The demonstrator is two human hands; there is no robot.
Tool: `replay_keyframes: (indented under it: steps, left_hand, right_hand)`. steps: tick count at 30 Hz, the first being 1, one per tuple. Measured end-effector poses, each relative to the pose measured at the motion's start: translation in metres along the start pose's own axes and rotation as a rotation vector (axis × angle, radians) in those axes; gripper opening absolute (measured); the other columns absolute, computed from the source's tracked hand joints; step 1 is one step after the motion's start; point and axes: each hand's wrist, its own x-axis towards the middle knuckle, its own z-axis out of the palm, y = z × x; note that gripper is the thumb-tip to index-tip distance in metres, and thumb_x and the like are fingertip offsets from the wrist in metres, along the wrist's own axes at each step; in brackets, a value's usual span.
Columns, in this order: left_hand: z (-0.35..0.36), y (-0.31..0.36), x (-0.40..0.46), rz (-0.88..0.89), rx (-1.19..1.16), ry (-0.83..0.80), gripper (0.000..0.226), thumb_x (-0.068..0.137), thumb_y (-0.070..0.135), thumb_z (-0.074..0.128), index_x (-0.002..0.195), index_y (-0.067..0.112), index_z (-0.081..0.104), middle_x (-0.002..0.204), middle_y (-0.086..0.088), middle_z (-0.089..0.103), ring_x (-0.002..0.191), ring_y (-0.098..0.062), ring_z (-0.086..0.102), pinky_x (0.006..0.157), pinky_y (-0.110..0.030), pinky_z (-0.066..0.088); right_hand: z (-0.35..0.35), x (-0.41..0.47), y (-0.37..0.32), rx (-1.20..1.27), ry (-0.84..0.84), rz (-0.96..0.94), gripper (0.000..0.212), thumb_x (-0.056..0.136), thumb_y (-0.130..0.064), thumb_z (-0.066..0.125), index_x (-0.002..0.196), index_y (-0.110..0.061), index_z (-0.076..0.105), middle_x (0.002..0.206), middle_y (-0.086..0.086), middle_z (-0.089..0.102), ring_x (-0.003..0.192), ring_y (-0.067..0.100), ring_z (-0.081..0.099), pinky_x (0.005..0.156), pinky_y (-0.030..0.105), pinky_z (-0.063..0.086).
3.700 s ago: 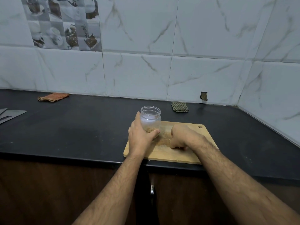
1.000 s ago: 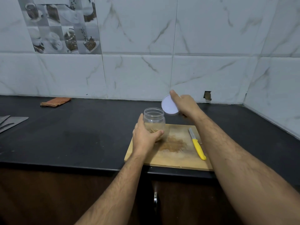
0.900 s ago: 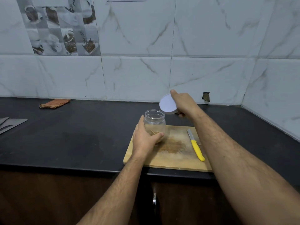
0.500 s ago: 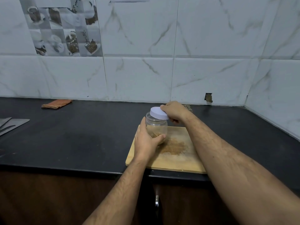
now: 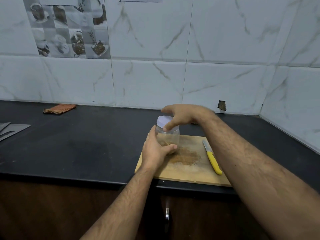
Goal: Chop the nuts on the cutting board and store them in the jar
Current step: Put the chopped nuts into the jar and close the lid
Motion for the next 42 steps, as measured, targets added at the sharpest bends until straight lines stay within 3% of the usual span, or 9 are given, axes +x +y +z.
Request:
replay_keyframes:
  steps: [13,16,19,22,26,31,34,37,42]
  left_hand:
    - [-0.015,0.0,0.01,0.003,0.106,-0.092,0.089,0.054,0.047,0.092,0.129,0.029,0.048,0.121,0.012,0.061,0.109,-0.008,0.058,0.086,-0.025,0.047]
    - [-0.014,-0.002,0.011,0.003,0.114,-0.096,0.091,0.054,0.048,0.092,0.131,0.028,0.047,0.123,0.011,0.06,0.112,-0.009,0.057,0.088,-0.026,0.046]
    - [-0.014,-0.003,0.011,0.001,0.097,-0.092,0.094,0.054,0.048,0.092,0.133,0.026,0.047,0.124,0.01,0.061,0.113,-0.01,0.057,0.088,-0.026,0.045]
    - [-0.013,-0.004,0.01,0.003,0.064,-0.1,0.093,0.054,0.046,0.092,0.133,0.027,0.047,0.123,0.011,0.061,0.113,-0.009,0.057,0.09,-0.027,0.046]
    - [-0.013,-0.007,0.01,-0.014,0.051,-0.093,0.102,0.049,0.05,0.093,0.137,0.028,0.046,0.124,0.012,0.061,0.112,-0.008,0.058,0.097,-0.034,0.049]
    - [-0.011,-0.005,0.007,-0.023,0.05,-0.055,0.099,0.05,0.048,0.094,0.135,0.027,0.047,0.121,0.012,0.062,0.11,-0.009,0.059,0.095,-0.033,0.05]
    - [-0.007,-0.004,0.006,-0.02,0.065,-0.023,0.102,0.051,0.049,0.093,0.138,0.024,0.045,0.125,0.009,0.06,0.114,-0.012,0.058,0.097,-0.036,0.049]
    - [-0.007,-0.007,0.006,-0.025,0.042,-0.033,0.106,0.051,0.051,0.092,0.141,0.025,0.042,0.128,0.011,0.059,0.115,-0.01,0.057,0.099,-0.035,0.049]
    - [-0.016,-0.009,0.006,-0.015,-0.003,-0.148,0.097,0.06,0.051,0.087,0.143,0.033,0.04,0.129,0.016,0.057,0.113,-0.002,0.057,0.092,-0.024,0.048]
  right_hand:
    - [-0.013,0.015,-0.02,-0.231,-0.088,0.066,0.071,0.067,-0.044,0.087,0.131,-0.031,0.059,0.122,-0.004,0.064,0.098,0.022,0.066,0.089,0.037,0.053]
    - [-0.008,0.013,-0.017,-0.231,0.013,0.117,0.063,0.069,-0.064,0.077,0.102,-0.011,0.067,0.085,0.001,0.066,0.064,0.018,0.059,0.065,0.029,0.047]
    - [0.001,0.011,-0.018,-0.244,0.075,0.203,0.071,0.076,-0.081,0.056,0.07,-0.011,0.053,0.065,0.001,0.055,0.063,0.02,0.055,0.07,0.034,0.047]
    - [-0.002,0.008,-0.015,-0.245,-0.019,0.21,0.071,0.075,-0.085,0.05,0.078,-0.015,0.052,0.079,0.001,0.056,0.077,0.021,0.053,0.081,0.037,0.047]
    - [-0.011,0.008,-0.002,-0.041,-0.14,0.063,0.073,0.076,-0.043,0.081,0.136,-0.017,0.05,0.134,0.002,0.056,0.117,0.027,0.056,0.098,0.043,0.05]
    - [0.002,0.015,-0.001,-0.171,0.061,0.151,0.073,0.063,-0.082,0.065,0.075,-0.011,0.058,0.065,-0.002,0.052,0.062,0.021,0.048,0.064,0.033,0.037]
    - [-0.001,0.012,-0.002,-0.207,-0.043,0.154,0.085,0.055,-0.085,0.065,0.103,-0.015,0.059,0.097,-0.004,0.062,0.091,0.022,0.058,0.083,0.038,0.048]
    - [-0.003,0.006,-0.001,-0.092,-0.072,0.025,0.075,0.075,-0.044,0.081,0.137,-0.015,0.049,0.134,-0.003,0.056,0.119,0.023,0.054,0.103,0.041,0.043]
    - [0.001,0.007,0.002,-0.032,0.02,0.032,0.063,0.072,-0.047,0.083,0.122,-0.015,0.062,0.12,-0.002,0.064,0.109,0.021,0.06,0.097,0.039,0.048]
